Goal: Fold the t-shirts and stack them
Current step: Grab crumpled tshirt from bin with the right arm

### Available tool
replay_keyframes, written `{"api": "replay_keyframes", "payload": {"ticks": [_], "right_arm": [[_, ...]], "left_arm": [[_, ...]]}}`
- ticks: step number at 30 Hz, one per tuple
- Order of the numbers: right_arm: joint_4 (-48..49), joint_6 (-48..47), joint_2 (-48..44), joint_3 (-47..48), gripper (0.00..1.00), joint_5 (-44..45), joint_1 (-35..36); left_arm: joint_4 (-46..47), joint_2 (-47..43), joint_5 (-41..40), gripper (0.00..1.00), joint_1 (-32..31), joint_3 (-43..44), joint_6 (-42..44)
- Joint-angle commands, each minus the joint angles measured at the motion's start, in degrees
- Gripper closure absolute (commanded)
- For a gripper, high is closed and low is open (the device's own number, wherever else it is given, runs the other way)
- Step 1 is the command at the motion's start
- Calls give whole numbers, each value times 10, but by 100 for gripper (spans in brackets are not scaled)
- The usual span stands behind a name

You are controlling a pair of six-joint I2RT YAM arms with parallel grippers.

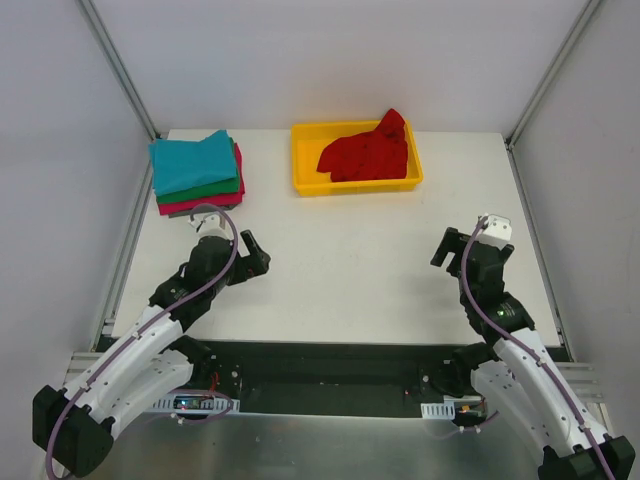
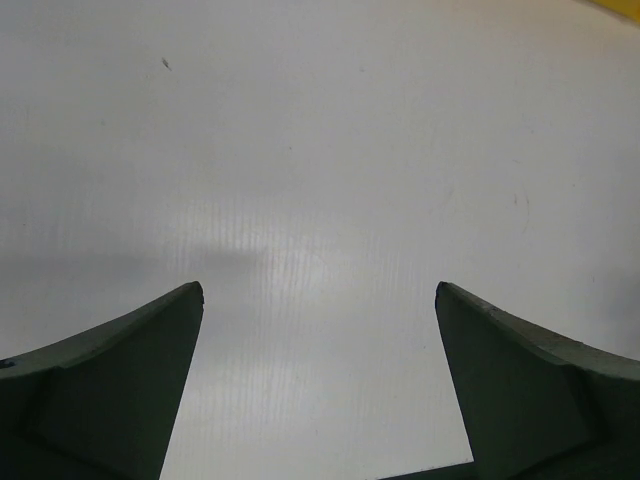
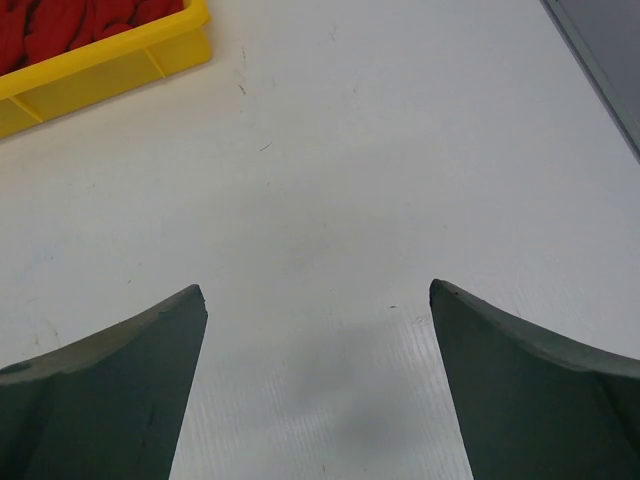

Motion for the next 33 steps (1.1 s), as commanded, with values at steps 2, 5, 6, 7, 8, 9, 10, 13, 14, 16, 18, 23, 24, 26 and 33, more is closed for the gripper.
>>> {"api": "replay_keyframes", "payload": {"ticks": [2, 5, 6, 7, 8, 9, 10, 13, 14, 16, 18, 23, 24, 26, 33], "right_arm": [[28, -6, -2, 1, 4, -1, -1], [30, -4, 0, 0, 4, -4, -1], [30, -4, 2, 2, 4, -4, -1], [30, -4, 3, 2, 4, -6, -1], [29, -5, 5, 2, 4, -9, -1], [29, -5, 5, 2, 4, -12, -1], [31, -5, 9, 2, 4, -11, -1], [36, -4, 32, 15, 4, -13, -1], [39, -4, 44, 22, 4, -20, -1], [41, -6, 78, 49, 4, -35, -1], [41, -4, 121, 86, 4, -55, -1], [25, -3, 303, 236, 4, -104, -1], [13, 1, 350, 273, 4, -110, -1], [-22, 7, 444, 371, 4, -117, -1], [-170, 1, 773, 765, 4, -103, -1]], "left_arm": [[14, -8, -9, 1, 3, 4, 10], [14, -25, -15, 1, 3, -2, 2], [15, -30, -18, 1, 3, -4, -1], [15, -32, -18, 1, 3, -5, 0], [15, -36, -13, 1, 3, -5, -1], [16, -37, -10, 1, 3, -5, 0], [17, -37, -9, 1, 3, -5, 1], [18, -30, -29, 1, 3, -8, 2], [19, -27, -28, 1, 3, -8, 2], [24, -23, -13, 1, 3, -6, 5], [32, -20, 6, 1, 3, -6, 8], [35, -13, 5, 1, 3, -7, 17], [38, -11, 4, 1, 3, -8, 17], [45, -7, 14, 1, 3, -9, 24], [60, 8, 24, 1, 3, -15, 28]]}}
